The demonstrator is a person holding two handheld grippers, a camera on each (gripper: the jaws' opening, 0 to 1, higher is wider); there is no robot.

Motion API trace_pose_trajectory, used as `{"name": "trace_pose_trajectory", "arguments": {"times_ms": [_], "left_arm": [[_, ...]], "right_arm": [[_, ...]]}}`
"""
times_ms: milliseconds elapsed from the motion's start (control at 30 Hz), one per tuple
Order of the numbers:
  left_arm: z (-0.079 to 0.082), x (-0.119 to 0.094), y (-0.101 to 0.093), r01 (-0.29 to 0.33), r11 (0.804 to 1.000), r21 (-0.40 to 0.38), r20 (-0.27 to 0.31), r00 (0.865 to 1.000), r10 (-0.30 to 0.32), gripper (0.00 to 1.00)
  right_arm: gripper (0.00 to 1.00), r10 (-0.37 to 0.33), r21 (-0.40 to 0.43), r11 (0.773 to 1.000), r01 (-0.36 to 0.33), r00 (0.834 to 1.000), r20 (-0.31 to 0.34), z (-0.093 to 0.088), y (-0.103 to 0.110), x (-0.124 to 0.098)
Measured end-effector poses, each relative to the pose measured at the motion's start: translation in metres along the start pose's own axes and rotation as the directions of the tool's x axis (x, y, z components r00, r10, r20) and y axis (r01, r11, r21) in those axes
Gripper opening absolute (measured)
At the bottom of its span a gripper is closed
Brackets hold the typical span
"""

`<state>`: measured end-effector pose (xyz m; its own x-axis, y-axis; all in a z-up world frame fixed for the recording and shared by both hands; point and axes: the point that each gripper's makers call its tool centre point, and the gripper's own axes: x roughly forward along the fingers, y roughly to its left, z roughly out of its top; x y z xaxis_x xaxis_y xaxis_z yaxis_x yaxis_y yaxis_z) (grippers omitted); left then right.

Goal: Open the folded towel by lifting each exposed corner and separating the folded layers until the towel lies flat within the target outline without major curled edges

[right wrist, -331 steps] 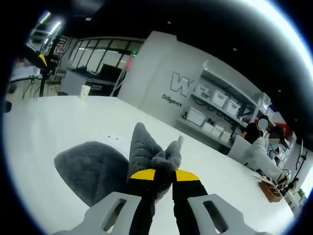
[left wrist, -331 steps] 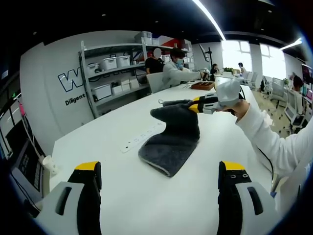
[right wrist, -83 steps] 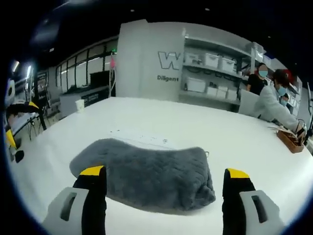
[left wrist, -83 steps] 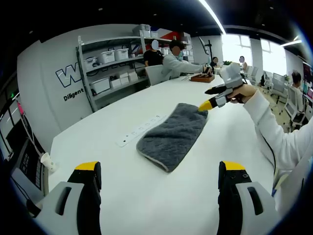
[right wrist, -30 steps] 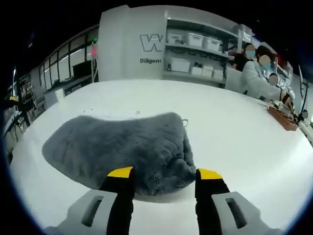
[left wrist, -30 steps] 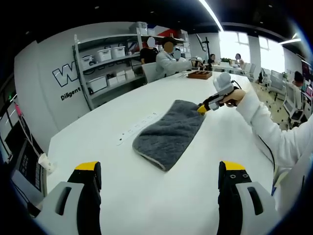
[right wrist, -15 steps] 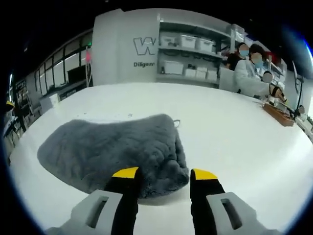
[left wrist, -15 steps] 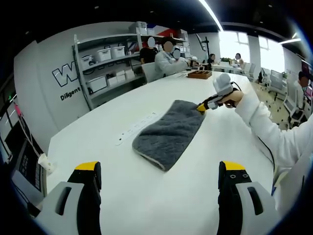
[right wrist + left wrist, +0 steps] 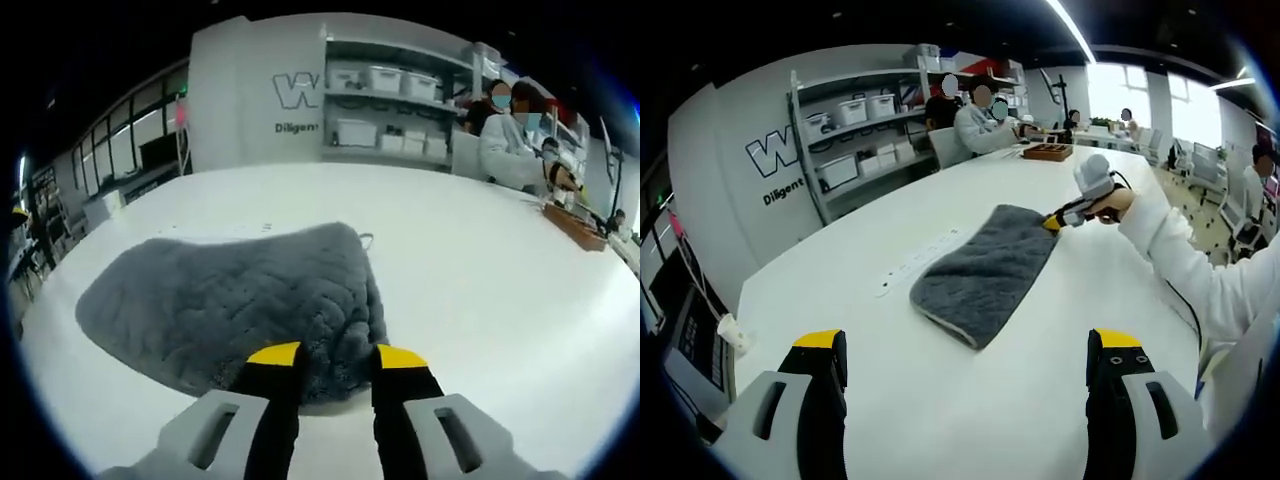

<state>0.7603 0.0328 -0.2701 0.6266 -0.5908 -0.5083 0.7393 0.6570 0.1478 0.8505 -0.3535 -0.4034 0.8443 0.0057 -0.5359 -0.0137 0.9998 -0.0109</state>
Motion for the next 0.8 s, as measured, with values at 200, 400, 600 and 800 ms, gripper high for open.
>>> {"name": "trace_pose_trajectory", "arguments": {"times_ms": [200, 400, 600, 800], "left_arm": [[0.001, -0.002, 0.000, 0.002, 1.000, 0.000, 0.005, 1.000, -0.002, 0.99], [0.002, -0.006, 0.002, 0.006, 1.000, -0.006, 0.016, 1.000, -0.006, 0.99], [0.004, -0.012, 0.008, 0.004, 1.000, -0.023, 0.036, 0.999, -0.003, 0.99], [0.006, -0.016, 0.012, 0.002, 0.999, -0.035, 0.054, 0.999, 0.000, 0.99]], "right_arm": [[0.19, -0.015, -0.016, 1.000, 0.014, 1.000, -0.022, -0.008, -0.001, 0.005], [0.15, -0.025, -0.006, 1.000, 0.025, 0.999, -0.030, -0.011, 0.002, 0.007], [0.13, -0.066, -0.063, 0.996, 0.067, 0.998, 0.016, -0.012, 0.004, 0.004], [0.11, -0.113, -0.179, 0.977, 0.116, 0.993, 0.030, -0.012, 0.009, 0.000]]}}
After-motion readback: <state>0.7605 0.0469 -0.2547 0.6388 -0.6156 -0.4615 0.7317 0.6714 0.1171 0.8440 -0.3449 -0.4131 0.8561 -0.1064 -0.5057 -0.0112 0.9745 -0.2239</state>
